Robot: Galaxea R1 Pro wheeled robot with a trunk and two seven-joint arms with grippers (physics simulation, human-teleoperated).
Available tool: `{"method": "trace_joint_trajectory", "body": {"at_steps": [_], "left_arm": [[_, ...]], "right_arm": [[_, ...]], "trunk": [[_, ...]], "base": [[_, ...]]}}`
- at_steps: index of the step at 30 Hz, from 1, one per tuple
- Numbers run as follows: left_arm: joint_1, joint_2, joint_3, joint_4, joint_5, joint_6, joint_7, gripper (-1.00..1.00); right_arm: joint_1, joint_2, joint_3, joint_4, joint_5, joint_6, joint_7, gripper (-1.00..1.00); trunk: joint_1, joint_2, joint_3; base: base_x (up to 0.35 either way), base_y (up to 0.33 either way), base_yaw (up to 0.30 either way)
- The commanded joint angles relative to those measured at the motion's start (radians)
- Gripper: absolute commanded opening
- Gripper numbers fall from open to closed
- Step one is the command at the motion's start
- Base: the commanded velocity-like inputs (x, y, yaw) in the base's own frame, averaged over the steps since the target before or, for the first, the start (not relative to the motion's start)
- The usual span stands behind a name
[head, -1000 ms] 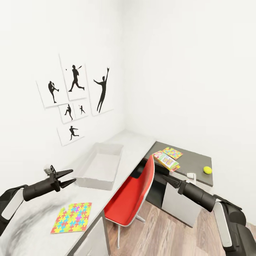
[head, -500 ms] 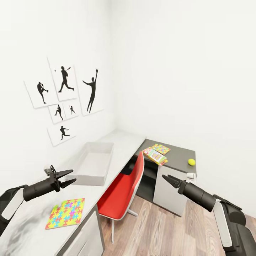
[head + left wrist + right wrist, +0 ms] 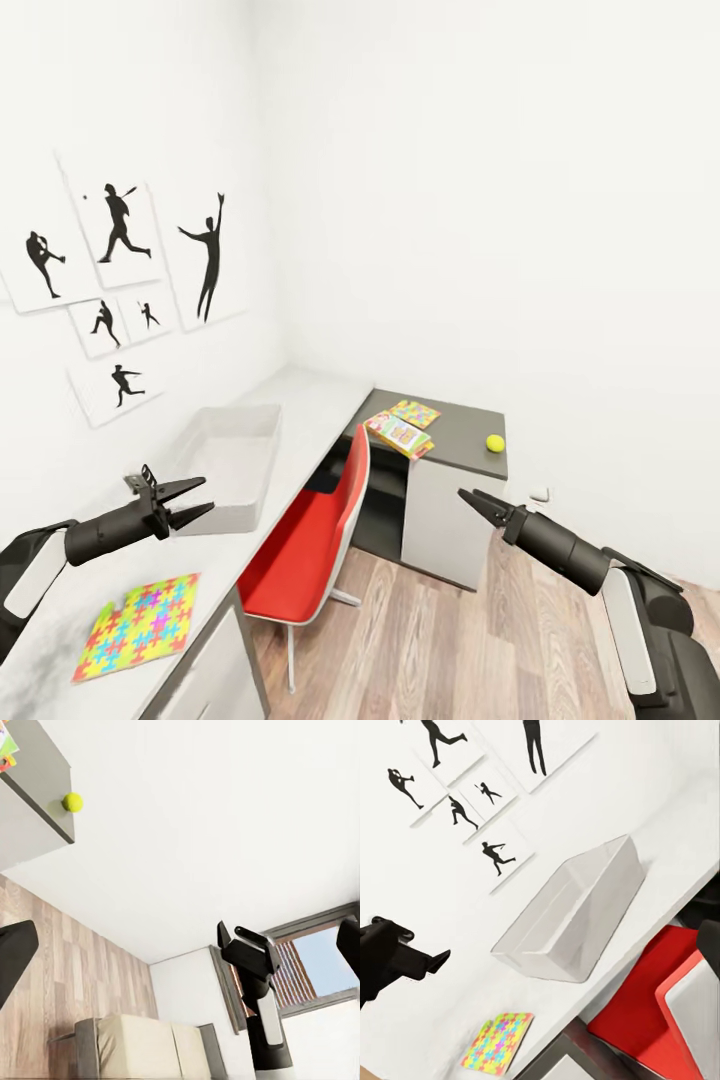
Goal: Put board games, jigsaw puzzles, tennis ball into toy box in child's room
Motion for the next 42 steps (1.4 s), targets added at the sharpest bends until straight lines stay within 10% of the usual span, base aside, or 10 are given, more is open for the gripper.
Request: {"method": "trace_joint_trajectory", "body": {"at_steps": [1,42], "left_arm": [[0.0,0.001,0.001,0.0,0.001,0.006,-0.002,1.0],[0.003,0.0,0.0,-0.002,0.001,0.006,-0.001,1.0]], "right_arm": [[-0.001,0.0,0.0,0.0,-0.006,0.006,0.002,1.0],[-0.001,-0.002,-0.007,0.008,-0.02,0.006,0.002,1.0]], "trunk": [[0.001,-0.002,-0.002],[0.001,-0.002,0.008]], "base": [[0.0,0.0,-0.281],[-0.022,0.0,-0.281]]}}
